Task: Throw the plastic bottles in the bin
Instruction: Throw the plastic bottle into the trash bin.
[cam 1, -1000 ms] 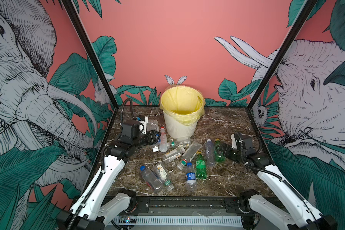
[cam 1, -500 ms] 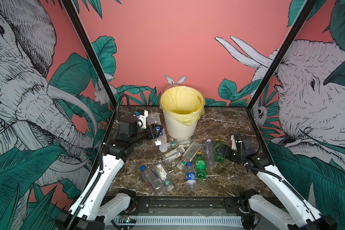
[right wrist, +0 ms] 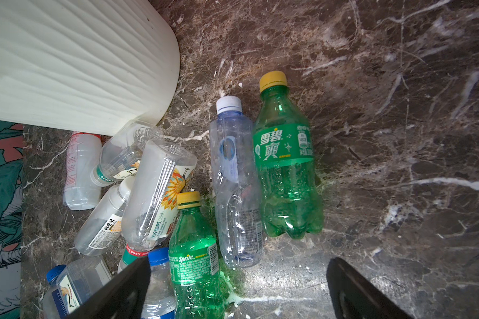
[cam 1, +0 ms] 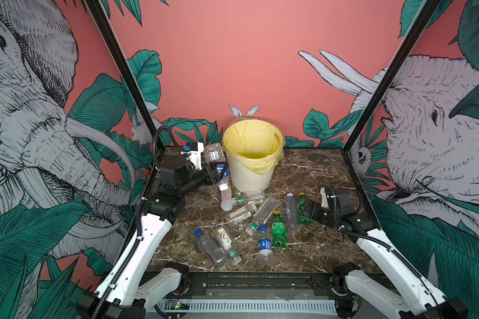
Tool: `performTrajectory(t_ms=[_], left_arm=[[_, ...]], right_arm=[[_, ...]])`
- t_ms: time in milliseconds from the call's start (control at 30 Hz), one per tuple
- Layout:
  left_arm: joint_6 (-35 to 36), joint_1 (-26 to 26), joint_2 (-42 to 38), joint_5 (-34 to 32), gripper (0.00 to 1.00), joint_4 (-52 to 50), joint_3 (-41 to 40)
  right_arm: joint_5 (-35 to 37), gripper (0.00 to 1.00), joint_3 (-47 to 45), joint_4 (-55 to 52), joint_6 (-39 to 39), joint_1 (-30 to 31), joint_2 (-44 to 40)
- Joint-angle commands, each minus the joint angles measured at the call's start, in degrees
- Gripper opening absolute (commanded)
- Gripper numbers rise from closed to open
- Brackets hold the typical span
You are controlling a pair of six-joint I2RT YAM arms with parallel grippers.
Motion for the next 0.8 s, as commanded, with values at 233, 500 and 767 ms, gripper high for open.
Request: performTrajectory(t_ms=[233,500,767], left_arm=[[-1.49,-0.20,-5.23,0.73,0.60,9.24,-7.96],[-2.87,-0.19,-1.33,1.34,0.60,11.59,-3.24],[-5.91,-0.43,21.17,2.80,0.64,8.12,21.09]], right_arm=[[-0.06,0.99,-0.98,0.94,-0.52,-0.37,1.05],[-0.25,0.99,-0.87,1.23,-0.41,-0.32,1.51],[0.27,0.99,0.01,0.26,-0.04,-0.44,0.55]])
